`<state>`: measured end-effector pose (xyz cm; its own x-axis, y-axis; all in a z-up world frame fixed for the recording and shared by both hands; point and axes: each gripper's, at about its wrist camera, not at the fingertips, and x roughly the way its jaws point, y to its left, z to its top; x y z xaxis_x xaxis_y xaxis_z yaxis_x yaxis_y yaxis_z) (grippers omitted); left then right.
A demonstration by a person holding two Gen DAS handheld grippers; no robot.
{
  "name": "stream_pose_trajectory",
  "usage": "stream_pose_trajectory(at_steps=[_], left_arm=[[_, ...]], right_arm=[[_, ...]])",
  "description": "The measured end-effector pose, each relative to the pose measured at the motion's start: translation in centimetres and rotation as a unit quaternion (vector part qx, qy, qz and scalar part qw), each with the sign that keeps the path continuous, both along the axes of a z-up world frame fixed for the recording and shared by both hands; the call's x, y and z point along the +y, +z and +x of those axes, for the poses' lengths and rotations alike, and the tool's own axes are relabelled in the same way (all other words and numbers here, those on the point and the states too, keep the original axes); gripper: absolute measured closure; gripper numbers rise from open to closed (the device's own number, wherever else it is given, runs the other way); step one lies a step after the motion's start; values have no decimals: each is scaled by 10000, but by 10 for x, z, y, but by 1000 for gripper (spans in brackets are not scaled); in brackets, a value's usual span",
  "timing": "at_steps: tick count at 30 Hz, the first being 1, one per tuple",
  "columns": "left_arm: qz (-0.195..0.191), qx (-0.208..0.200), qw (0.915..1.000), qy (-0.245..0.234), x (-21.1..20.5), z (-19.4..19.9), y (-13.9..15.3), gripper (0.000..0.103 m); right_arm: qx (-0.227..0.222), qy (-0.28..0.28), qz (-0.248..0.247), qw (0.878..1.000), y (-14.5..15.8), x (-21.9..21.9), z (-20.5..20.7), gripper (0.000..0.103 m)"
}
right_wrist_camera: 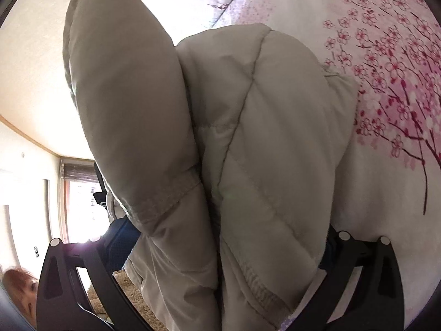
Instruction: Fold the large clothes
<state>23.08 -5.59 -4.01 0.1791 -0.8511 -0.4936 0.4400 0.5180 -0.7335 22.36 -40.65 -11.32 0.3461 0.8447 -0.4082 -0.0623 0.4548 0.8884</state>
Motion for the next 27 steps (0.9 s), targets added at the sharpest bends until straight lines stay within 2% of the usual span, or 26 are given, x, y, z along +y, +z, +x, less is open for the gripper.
stream_pose_trajectory(at_steps=[3,6,10,17,22,27], left_arm=[[-67,44,10000,37,4,3,-5,2],[-86,-6,9999,75,5,0,-4,2],[-153,-104,9998,71,6,-6,0,9],[-220,-351,9991,121,21,-9,11,15],[-252,-703,9962,455,56,-5,30,18],[-66,-1024,9900,970,106,7,52,19]], right_arm=[[-144,25,37,9999,2,13,-3,1],[-304,41,132,9994,4,24,0,7],[-431,-9,136,9990,10,29,-6,13],[-718,45,-79,9974,41,55,-14,16],[-812,266,-32,9963,60,93,6,21],[-831,569,-126,9948,80,151,49,22]])
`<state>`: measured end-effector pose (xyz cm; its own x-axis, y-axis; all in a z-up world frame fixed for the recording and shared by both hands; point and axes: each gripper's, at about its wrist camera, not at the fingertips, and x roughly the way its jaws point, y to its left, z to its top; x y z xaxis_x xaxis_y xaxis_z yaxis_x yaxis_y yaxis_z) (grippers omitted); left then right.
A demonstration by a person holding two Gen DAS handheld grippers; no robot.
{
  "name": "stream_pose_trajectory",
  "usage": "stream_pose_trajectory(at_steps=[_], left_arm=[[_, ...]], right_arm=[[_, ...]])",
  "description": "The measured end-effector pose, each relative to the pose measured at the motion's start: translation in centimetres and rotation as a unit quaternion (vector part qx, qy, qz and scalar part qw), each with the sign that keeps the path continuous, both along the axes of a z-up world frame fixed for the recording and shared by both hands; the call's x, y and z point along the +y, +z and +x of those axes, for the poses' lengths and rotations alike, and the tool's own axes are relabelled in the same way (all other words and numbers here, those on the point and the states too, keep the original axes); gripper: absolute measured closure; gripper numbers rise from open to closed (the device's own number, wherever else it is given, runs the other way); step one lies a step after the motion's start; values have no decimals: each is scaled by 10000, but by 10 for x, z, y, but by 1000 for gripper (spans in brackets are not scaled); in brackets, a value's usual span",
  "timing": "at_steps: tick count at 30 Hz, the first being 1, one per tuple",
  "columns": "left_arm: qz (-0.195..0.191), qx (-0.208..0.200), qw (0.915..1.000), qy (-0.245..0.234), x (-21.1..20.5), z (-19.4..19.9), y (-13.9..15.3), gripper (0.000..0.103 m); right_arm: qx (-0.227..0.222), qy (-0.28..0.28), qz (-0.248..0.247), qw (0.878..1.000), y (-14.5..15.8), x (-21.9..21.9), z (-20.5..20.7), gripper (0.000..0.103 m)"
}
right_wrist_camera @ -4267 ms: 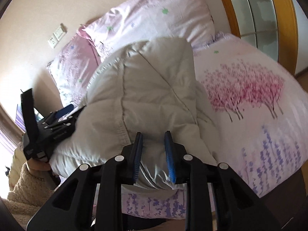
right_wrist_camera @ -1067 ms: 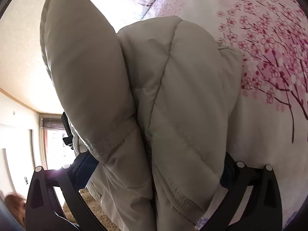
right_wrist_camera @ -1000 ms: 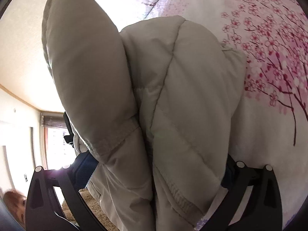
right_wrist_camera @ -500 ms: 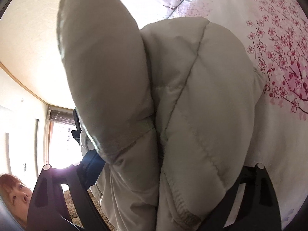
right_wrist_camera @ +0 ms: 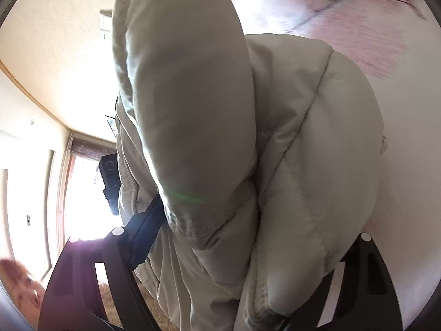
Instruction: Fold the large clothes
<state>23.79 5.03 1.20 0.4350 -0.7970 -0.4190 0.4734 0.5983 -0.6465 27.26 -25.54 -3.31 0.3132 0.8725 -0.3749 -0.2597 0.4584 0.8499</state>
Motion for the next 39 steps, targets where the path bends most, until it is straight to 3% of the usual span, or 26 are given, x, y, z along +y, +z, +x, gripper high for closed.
stream_pose_trajectory(at_steps=[5,9,14,17,20,24,27,29,32,34,37,39], left_arm=[[161,-154,9980,583,51,17,10,20],[354,-71,9950,932,82,36,2,21],[434,99,9940,999,92,49,-20,19],[770,-115,9906,1124,84,44,-14,15],[1223,-423,9817,1398,77,35,-1,12],[1973,-998,9572,1870,66,14,17,9],[2295,-1376,9410,2072,65,-7,25,9],[2402,-1637,9319,2169,58,-17,35,9],[2502,-2073,9204,2176,44,-42,45,8],[2622,-2291,9146,2055,26,-54,47,8],[2770,-2431,9121,1797,0,-69,48,6],[2898,-2456,9105,1633,-15,-73,44,6]], right_arm=[[-62,141,-173,9997,16,56,42,25],[137,-41,-279,9995,4,82,53,27],[590,-310,226,9975,-23,76,38,26],[515,-538,69,9972,-20,64,25,22],[277,-874,-348,9952,-3,57,-5,20],[-367,-1622,-941,9816,27,41,-59,20],[-1204,-2357,-1521,9523,56,39,-110,20],[-1955,-2561,-1837,9287,76,50,-146,32],[-2658,-2130,-2242,9131,88,77,-173,55],[-2765,-1806,-2509,9099,86,95,-181,66],[-2651,-1588,-2859,9071,66,99,-168,70],[-2371,-1462,-3022,9116,47,100,-168,70]])
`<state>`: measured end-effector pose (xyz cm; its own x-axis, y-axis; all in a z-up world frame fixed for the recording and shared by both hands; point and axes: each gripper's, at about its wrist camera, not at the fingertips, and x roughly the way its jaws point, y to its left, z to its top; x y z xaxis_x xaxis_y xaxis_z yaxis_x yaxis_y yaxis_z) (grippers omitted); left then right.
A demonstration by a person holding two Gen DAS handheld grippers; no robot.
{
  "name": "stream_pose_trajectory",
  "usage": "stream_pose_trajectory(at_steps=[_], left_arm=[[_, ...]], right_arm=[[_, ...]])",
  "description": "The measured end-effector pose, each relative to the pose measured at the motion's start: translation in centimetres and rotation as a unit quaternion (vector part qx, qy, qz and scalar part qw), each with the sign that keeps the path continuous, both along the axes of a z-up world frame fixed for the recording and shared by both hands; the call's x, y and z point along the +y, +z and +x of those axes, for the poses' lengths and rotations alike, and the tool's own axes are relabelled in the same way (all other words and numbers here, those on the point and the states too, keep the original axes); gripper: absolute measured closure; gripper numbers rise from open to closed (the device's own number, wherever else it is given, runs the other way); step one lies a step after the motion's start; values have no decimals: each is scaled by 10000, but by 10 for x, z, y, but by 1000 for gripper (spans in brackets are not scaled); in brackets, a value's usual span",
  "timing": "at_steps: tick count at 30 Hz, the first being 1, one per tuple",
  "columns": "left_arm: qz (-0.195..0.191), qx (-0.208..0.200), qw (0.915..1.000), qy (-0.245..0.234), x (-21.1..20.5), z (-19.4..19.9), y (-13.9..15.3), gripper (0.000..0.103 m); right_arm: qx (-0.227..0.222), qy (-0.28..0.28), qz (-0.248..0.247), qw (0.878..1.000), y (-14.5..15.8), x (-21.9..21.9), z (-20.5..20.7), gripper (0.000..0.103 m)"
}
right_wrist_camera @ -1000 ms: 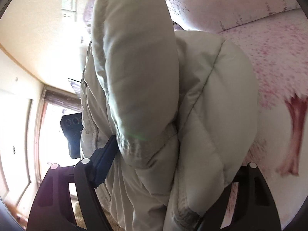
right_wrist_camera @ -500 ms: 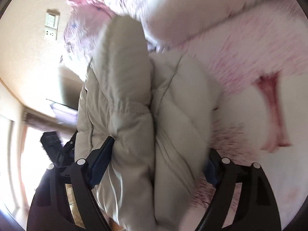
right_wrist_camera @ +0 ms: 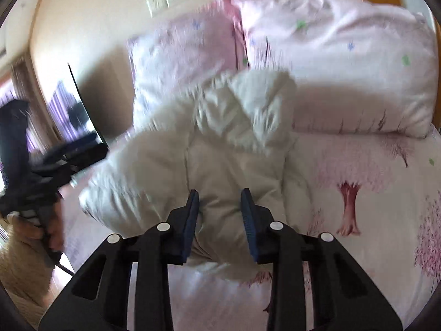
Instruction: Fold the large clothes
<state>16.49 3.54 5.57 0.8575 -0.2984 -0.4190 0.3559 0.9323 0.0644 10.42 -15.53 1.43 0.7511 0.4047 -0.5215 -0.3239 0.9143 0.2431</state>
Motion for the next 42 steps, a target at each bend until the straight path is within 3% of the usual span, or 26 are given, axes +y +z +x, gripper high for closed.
stream_pose_trajectory(at_steps=[5,7,9,10,13,19,21,22,23,26,37,42], left_arm=[[282,218,9992,-206,-22,-1,-17,6],[381,422,9980,-277,-28,2,-30,6],[708,301,9969,-171,-35,1,-41,4],[753,280,9966,-153,-36,1,-43,2],[663,298,9973,-116,-36,2,-46,2],[578,281,9979,15,-39,2,-46,2],[577,273,9980,48,-40,2,-46,2],[576,276,9979,58,-40,3,-45,2],[572,277,9980,67,-40,3,-45,2],[547,283,9981,100,-40,4,-44,2],[597,64,9981,125,-43,-9,-33,2],[436,-429,9963,600,-9,-18,-5,2]], right_arm=[[613,5,88,9981,-43,2,16,70],[680,55,146,9976,-42,0,23,71],[657,53,410,9970,-36,-16,25,70],[605,-13,599,9964,-28,-25,27,68],[304,-511,1237,9905,1,-61,35,28],[536,-805,1912,9768,25,-76,102,27],[681,-777,2005,9742,29,-74,114,30],[729,-722,2036,9737,33,-66,123,39],[838,-705,1919,9753,32,-61,130,56],[866,-855,1573,9800,21,-48,138,83],[1272,-1677,1251,9696,4,-54,153,95],[1539,-1805,1105,9651,-14,-49,163,95]])
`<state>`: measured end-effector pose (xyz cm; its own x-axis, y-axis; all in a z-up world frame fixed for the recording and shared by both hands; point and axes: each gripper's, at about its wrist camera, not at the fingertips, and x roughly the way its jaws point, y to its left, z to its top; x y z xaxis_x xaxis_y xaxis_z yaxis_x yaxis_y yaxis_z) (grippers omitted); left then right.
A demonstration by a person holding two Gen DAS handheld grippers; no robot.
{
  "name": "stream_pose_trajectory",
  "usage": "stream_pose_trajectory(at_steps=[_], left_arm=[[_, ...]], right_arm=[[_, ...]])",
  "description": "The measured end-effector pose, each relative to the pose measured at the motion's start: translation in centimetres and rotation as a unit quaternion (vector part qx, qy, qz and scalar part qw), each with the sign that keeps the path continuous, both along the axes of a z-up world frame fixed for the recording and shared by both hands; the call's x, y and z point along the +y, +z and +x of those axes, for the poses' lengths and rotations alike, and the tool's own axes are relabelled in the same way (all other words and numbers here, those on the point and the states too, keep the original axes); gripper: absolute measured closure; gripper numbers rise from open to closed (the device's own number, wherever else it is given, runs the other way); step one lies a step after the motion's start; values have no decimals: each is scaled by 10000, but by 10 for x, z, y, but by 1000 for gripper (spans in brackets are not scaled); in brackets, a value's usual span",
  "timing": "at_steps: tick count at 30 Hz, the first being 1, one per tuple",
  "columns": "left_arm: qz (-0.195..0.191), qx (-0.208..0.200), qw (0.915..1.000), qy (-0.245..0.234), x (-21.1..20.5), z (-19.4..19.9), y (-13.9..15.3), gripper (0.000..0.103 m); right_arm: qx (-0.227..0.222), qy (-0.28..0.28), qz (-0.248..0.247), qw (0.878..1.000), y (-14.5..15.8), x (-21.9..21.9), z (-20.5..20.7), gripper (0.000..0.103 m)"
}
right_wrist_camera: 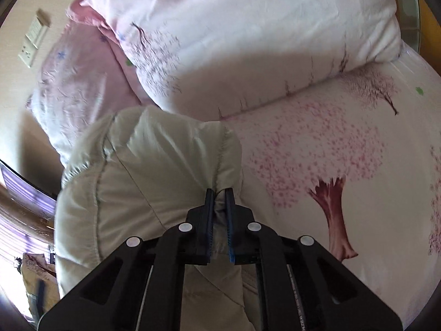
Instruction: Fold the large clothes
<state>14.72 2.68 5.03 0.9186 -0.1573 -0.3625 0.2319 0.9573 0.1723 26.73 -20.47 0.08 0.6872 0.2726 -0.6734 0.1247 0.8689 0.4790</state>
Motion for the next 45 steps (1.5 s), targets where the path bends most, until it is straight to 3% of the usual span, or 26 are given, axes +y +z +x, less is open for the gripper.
stream_pose_trajectory(at_steps=[5,10,12,14,15,19,23,26,30,35,38,41,45], left_arm=[[110,109,9980,618,33,23,-1,2],[-230,500,9978,371,42,34,-13,2],[-259,731,9969,161,37,40,-21,2],[-200,887,9959,30,31,45,-28,2],[-158,905,9958,19,29,47,-31,2],[-250,1033,9943,-27,30,51,-36,2],[-219,1055,9942,20,30,52,-39,2],[-176,1042,9944,64,28,51,-41,2],[-161,1063,9942,22,27,50,-44,2],[-168,978,9950,76,22,46,-53,2],[-207,777,9967,78,25,37,-46,2],[-219,245,9994,116,34,19,-29,2],[-608,106,9974,363,62,28,-5,2]], right_arm=[[174,-5,-135,9998,-4,3,7,94],[186,-30,-16,9998,-11,1,9,94],[7,30,25,10000,-7,-2,2,93],[-133,-13,-19,9999,1,-6,-10,78],[-340,-73,-64,9994,7,-9,-23,75],[-1094,37,-253,9937,19,-4,-79,74],[-1406,368,-510,9881,9,19,-122,74],[-1281,491,-678,9882,-9,30,-130,74],[-641,538,-876,9926,-43,41,-113,74],[-460,567,-794,9942,-54,38,-96,74],[-365,703,-676,9946,-40,29,-97,74],[-1044,441,-73,9935,1,-1,-105,73],[-1438,400,-272,9884,35,-4,-87,73]])
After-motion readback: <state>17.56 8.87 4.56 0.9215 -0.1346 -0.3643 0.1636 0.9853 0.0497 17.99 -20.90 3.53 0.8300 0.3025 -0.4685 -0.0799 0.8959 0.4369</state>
